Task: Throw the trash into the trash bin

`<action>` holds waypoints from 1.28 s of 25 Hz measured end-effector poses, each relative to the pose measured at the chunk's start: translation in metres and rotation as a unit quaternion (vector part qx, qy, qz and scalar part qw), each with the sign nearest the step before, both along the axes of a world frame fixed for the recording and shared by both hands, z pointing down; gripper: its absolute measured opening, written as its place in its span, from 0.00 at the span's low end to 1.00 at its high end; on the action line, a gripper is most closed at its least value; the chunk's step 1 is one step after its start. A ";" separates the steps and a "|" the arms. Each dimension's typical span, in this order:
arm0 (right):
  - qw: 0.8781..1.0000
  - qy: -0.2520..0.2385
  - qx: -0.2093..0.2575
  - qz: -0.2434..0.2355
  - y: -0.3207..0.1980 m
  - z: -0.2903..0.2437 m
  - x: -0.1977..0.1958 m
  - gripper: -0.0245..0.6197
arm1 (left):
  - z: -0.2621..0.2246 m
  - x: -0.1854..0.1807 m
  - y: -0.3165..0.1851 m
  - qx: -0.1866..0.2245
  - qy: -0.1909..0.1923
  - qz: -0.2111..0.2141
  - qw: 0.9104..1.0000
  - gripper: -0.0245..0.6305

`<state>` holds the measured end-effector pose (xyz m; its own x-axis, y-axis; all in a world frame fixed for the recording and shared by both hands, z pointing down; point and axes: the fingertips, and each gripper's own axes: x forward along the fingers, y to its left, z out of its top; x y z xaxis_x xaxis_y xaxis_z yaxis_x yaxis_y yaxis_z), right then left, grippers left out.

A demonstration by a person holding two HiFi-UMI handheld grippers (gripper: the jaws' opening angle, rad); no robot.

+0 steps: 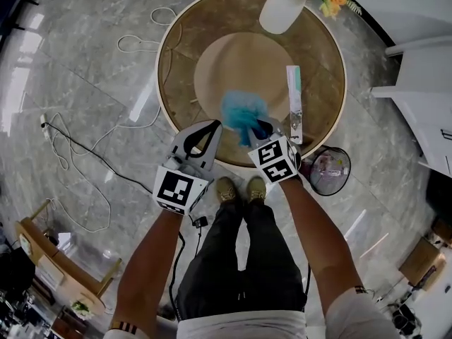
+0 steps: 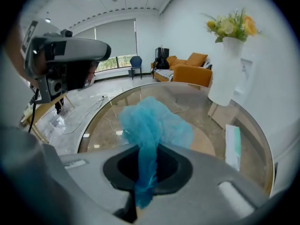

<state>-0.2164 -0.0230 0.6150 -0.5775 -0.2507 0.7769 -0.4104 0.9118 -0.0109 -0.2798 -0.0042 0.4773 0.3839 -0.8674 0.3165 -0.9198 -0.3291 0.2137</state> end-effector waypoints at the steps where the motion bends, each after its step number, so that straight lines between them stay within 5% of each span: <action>1: 1.000 -0.002 0.001 -0.001 0.001 -0.002 0.000 0.07 | 0.000 0.001 0.000 -0.002 0.001 0.001 1.000 0.04; 16: 0.981 -0.159 0.048 0.103 -0.002 -0.099 0.030 0.06 | -0.026 0.049 -0.004 0.027 0.011 0.032 0.999 0.04; 23: 0.966 -0.183 0.067 0.170 -0.004 -0.127 0.103 0.06 | -0.048 0.119 -0.012 0.043 0.027 0.082 0.995 0.04; 32: 0.938 -0.194 0.086 0.273 0.004 -0.139 0.243 0.06 | -0.056 0.239 -0.013 0.037 0.036 0.150 0.987 0.04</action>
